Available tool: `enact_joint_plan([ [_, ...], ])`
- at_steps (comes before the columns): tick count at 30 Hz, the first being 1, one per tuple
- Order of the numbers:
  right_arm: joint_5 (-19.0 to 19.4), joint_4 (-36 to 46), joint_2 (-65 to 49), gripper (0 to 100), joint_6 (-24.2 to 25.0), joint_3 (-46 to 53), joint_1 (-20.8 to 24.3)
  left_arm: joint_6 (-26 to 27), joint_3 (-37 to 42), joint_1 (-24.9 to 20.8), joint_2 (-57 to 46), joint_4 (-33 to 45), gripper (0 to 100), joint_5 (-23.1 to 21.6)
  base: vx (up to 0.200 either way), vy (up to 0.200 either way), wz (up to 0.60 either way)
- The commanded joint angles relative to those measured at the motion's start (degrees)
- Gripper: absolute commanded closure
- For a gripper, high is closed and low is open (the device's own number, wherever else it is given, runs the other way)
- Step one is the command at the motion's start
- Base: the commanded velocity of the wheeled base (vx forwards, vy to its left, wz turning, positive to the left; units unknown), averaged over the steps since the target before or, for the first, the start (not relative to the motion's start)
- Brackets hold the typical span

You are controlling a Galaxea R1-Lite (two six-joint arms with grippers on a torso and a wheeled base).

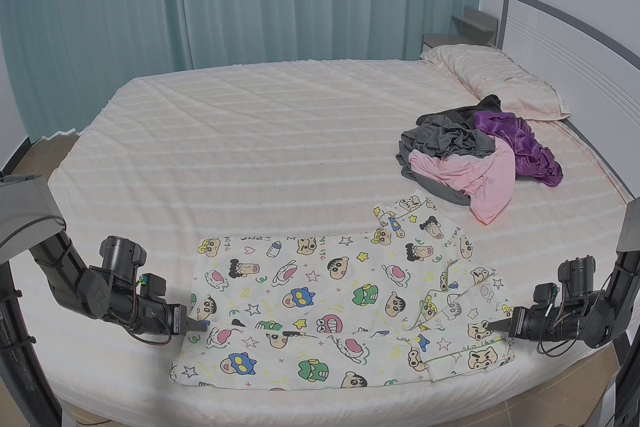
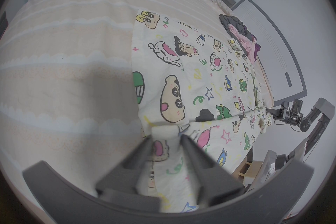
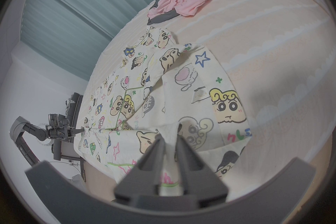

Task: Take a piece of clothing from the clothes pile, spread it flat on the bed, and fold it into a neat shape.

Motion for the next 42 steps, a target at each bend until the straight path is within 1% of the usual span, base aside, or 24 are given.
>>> enact_joint_plan([
  [1, 0.0, -0.2, -0.5, 0, 0.0, 0.4, 0.2, -0.5, 0.2, -0.1, -0.1, 0.0, 0, -0.1, 0.0, 0.0, 0.0],
  [8, 0.0, -3.3, -3.1, 0, 0.3, 1.9, 0.4, -1.7, 0.7, 1.2, -3.8, 0.2, 0, -0.1, 0.0, 0.0, 0.0],
  [11, -0.2, -4.8, -6.7, 0, 2.9, 2.8, 0.4, -4.3, 1.8, 2.6, -9.3, 0.4, 0, -0.1, 0.0, 0.0, 0.0],
  [13, -0.3, -4.8, -7.7, 0, 3.9, 2.8, 0.4, -6.2, 1.9, 2.9, -10.7, 0.4, 0, -0.1, 0.0, 0.0, 0.0],
  [14, -0.3, -4.8, -7.7, 0, 3.9, 2.8, 0.4, -6.2, 1.9, 2.9, -10.7, 0.4, 0, -0.1, 0.0, 0.0, 0.0],
  [15, -0.3, -4.8, -7.8, 0, 4.2, 2.7, 0.4, -8.8, 2.4, 3.0, -12.2, 0.2, 0, -0.1, 0.0, 0.0, 0.0],
  [16, -0.3, -4.8, -7.7, 0, 4.2, 2.7, 0.4, -9.5, 2.5, 3.2, -12.6, 0.2, 0, -0.3, 0.0, 0.0, 0.0],
  [20, -0.3, -4.8, -7.4, 0, 4.2, 2.7, 0.4, -9.9, 3.8, 4.0, -13.0, -0.2, 0, -0.8, 0.0, 0.0, 0.0],
  [26, -0.3, -4.8, -7.6, 0, 4.2, 2.8, 0.5, -10.0, 5.7, 4.0, -12.9, -0.8, 0, -0.9, 0.2, 0.0, 0.0],
  [33, -0.3, -4.7, -7.4, 0, 4.2, 2.7, 0.6, -10.1, 9.4, 3.9, -12.3, -5.7, 0, -0.8, 0.0, 0.0, 0.0],
  [37, -0.3, -4.7, -7.4, 0, 4.2, 2.8, 0.7, -12.1, 9.5, 3.6, -12.2, -6.0, 0, -0.8, 0.0, 0.0, 0.0],
  [42, -0.3, -4.7, -7.4, 0, 4.2, 2.7, 0.7, -13.1, 9.6, 3.4, -12.3, -6.3, 0, -0.8, 0.0, -0.2, 0.0],
])
